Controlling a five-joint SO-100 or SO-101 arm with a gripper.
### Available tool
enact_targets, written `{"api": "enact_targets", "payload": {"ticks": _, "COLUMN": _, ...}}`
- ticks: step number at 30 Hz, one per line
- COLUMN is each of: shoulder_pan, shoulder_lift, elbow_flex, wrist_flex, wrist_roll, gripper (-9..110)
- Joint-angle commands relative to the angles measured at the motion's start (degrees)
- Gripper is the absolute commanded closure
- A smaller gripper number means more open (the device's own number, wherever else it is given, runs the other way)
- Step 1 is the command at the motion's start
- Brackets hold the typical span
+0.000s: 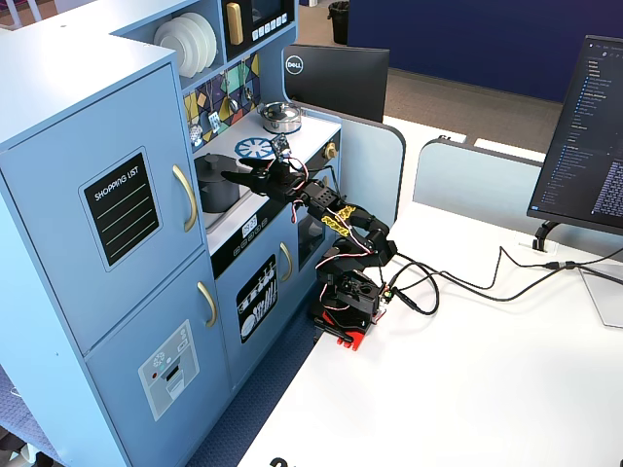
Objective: Take off the lid from the gray recipient and place it on the counter
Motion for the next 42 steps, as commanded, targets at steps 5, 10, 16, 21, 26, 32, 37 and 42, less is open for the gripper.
{"api": "enact_targets", "payload": {"ticks": 5, "shoulder_pan": -0.3, "shoulder_lift": -5.0, "elbow_flex": -3.7, "wrist_flex": -6.2, "wrist_roll": -0.1, "gripper": 80}}
{"api": "enact_targets", "payload": {"ticks": 10, "shoulder_pan": -0.6, "shoulder_lift": -8.2, "elbow_flex": -5.6, "wrist_flex": -7.4, "wrist_roll": -0.6, "gripper": 81}}
{"api": "enact_targets", "payload": {"ticks": 16, "shoulder_pan": -1.8, "shoulder_lift": -11.7, "elbow_flex": -7.6, "wrist_flex": -8.8, "wrist_roll": -1.0, "gripper": 82}}
{"api": "enact_targets", "payload": {"ticks": 21, "shoulder_pan": -2.3, "shoulder_lift": -15.2, "elbow_flex": -9.8, "wrist_flex": -9.8, "wrist_roll": -1.2, "gripper": 83}}
{"api": "enact_targets", "payload": {"ticks": 26, "shoulder_pan": -2.3, "shoulder_lift": -19.0, "elbow_flex": -12.4, "wrist_flex": -10.7, "wrist_roll": -1.1, "gripper": 83}}
{"api": "enact_targets", "payload": {"ticks": 32, "shoulder_pan": -2.2, "shoulder_lift": -23.5, "elbow_flex": -16.1, "wrist_flex": -11.5, "wrist_roll": -0.5, "gripper": 85}}
{"api": "enact_targets", "payload": {"ticks": 37, "shoulder_pan": -3.0, "shoulder_lift": -27.1, "elbow_flex": -18.8, "wrist_flex": -12.7, "wrist_roll": 0.2, "gripper": 87}}
{"api": "enact_targets", "payload": {"ticks": 42, "shoulder_pan": -3.3, "shoulder_lift": -29.6, "elbow_flex": -20.2, "wrist_flex": -13.0, "wrist_roll": 1.8, "gripper": 101}}
